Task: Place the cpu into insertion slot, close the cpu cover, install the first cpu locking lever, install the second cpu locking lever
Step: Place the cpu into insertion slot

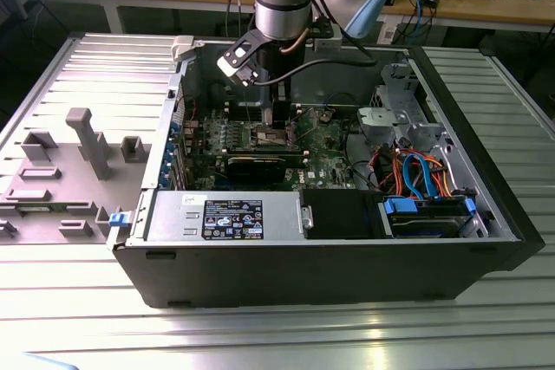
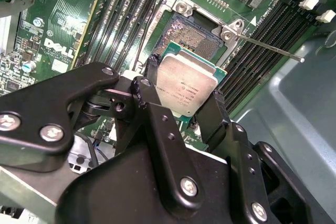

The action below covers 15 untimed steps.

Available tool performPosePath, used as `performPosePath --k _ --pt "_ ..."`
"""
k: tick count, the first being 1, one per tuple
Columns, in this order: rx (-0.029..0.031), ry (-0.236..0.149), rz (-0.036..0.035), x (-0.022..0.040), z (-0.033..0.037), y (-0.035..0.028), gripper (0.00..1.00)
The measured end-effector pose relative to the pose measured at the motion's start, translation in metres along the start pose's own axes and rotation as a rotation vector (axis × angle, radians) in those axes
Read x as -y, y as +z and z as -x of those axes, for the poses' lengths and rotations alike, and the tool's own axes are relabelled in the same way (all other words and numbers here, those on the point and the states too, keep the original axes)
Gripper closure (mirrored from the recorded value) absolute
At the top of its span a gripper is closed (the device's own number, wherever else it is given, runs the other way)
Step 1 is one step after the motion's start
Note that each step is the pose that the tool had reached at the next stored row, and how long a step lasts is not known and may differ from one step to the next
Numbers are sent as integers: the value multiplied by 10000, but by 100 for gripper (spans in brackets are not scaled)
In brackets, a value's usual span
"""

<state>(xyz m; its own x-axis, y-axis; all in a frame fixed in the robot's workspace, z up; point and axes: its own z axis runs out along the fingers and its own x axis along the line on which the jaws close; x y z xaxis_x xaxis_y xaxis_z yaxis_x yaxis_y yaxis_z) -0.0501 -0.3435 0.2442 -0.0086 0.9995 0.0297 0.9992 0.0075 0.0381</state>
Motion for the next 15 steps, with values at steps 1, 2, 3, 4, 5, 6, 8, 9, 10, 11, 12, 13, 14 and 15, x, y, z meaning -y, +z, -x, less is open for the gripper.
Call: performPosePath --k 1,2,3,4,5,6,8,9,10,11,12,13,14,15 --pt "1 0 -1 0 0 9 45" --pt "2 0 -1 2 1 40 45" --pt "1 0 -1 3 2 73 45" --pt "1 2 -1 5 2 98 45" --pt "32 1 -2 8 -1 122 45" --pt "131 -4 -2 10 -4 140 45" --pt "286 -12 -3 18 -16 161 45" --pt "288 -16 -4 47 -16 177 45" --pt "288 -16 -4 48 -16 179 45" --pt "288 -16 -4 48 -16 179 45" --pt "288 -16 -4 50 -16 181 45" --pt "288 -16 -4 52 -15 183 45" --pt "288 -16 -4 52 -15 183 45" --pt "288 -16 -4 52 -16 184 45"
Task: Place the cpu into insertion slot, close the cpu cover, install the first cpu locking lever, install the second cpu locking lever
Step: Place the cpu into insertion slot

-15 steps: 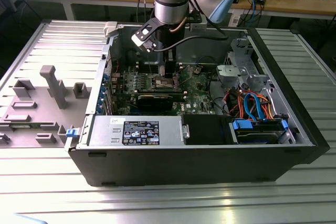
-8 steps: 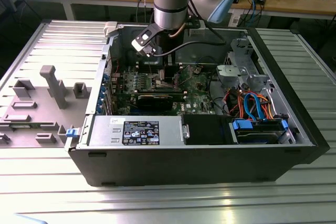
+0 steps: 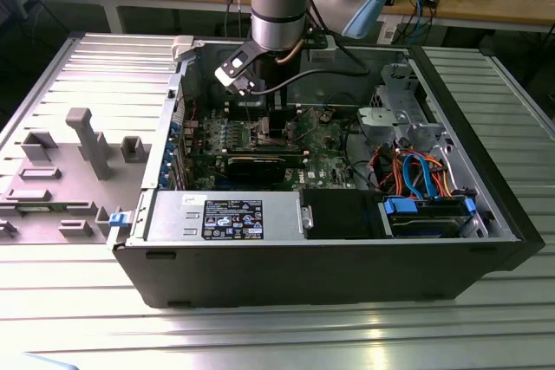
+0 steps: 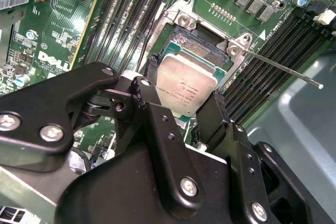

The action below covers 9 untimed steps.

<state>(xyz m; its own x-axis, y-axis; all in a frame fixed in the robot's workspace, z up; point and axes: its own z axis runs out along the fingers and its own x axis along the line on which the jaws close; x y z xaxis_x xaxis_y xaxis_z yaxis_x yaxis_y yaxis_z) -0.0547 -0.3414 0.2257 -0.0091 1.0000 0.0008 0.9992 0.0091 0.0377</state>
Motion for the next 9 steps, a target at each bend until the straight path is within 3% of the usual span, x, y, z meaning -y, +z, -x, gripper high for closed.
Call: performPosePath --k 9 --pt "-2 1 1 9 0 7 45"
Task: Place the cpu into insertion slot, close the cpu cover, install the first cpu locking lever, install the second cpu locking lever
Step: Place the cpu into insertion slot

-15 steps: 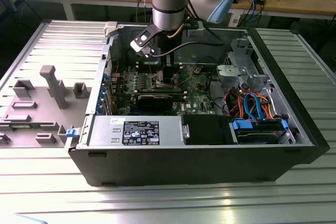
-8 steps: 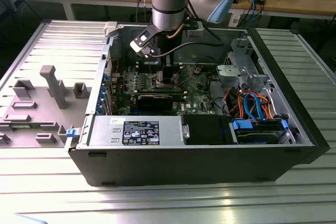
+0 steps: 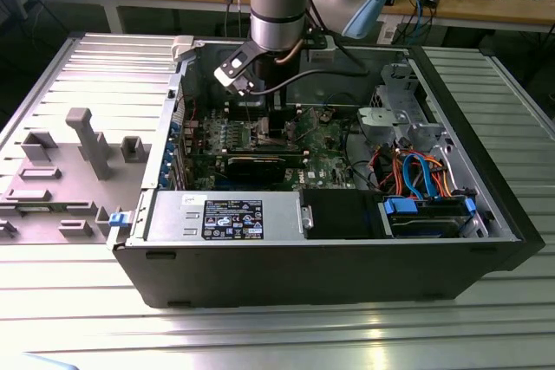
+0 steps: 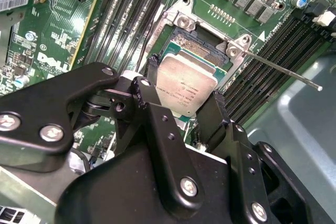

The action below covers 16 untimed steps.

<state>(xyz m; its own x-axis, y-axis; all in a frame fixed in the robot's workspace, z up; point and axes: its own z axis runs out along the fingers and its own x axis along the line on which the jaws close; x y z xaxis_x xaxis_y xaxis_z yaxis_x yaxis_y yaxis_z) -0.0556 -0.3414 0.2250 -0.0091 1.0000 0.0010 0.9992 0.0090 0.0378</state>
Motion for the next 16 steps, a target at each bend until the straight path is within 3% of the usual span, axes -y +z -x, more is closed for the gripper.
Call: performPosePath --k 6,16 --pt "2 -1 -1 12 -4 106 45" --pt "2 -1 -1 12 -4 113 45"
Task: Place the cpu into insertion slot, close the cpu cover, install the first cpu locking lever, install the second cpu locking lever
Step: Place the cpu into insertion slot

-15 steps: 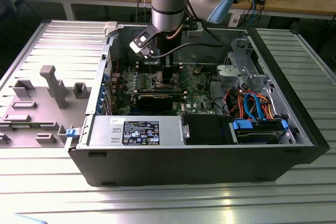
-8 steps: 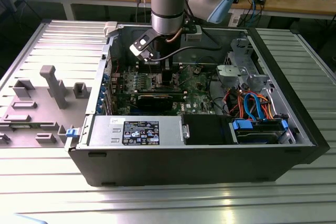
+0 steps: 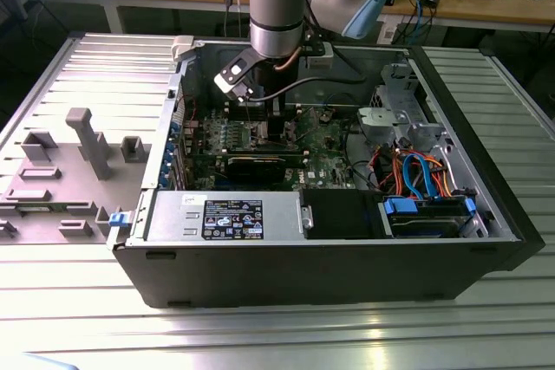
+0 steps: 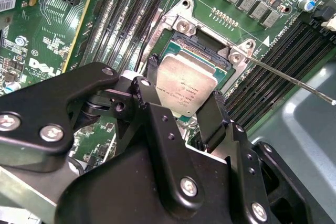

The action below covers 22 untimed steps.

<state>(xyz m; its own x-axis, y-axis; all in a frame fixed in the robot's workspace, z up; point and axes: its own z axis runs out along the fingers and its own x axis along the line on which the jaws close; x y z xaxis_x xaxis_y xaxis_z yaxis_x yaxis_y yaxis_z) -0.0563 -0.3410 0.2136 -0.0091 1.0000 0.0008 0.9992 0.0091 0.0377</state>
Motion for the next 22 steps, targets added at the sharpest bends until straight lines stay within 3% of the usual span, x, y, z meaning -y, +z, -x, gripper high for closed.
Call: performPosePath --k 4,9,22 --pt "2 2 0 3 -2 13 45" --pt "48 15 0 13 -13 49 45" --pt "72 15 -1 16 -34 70 45"
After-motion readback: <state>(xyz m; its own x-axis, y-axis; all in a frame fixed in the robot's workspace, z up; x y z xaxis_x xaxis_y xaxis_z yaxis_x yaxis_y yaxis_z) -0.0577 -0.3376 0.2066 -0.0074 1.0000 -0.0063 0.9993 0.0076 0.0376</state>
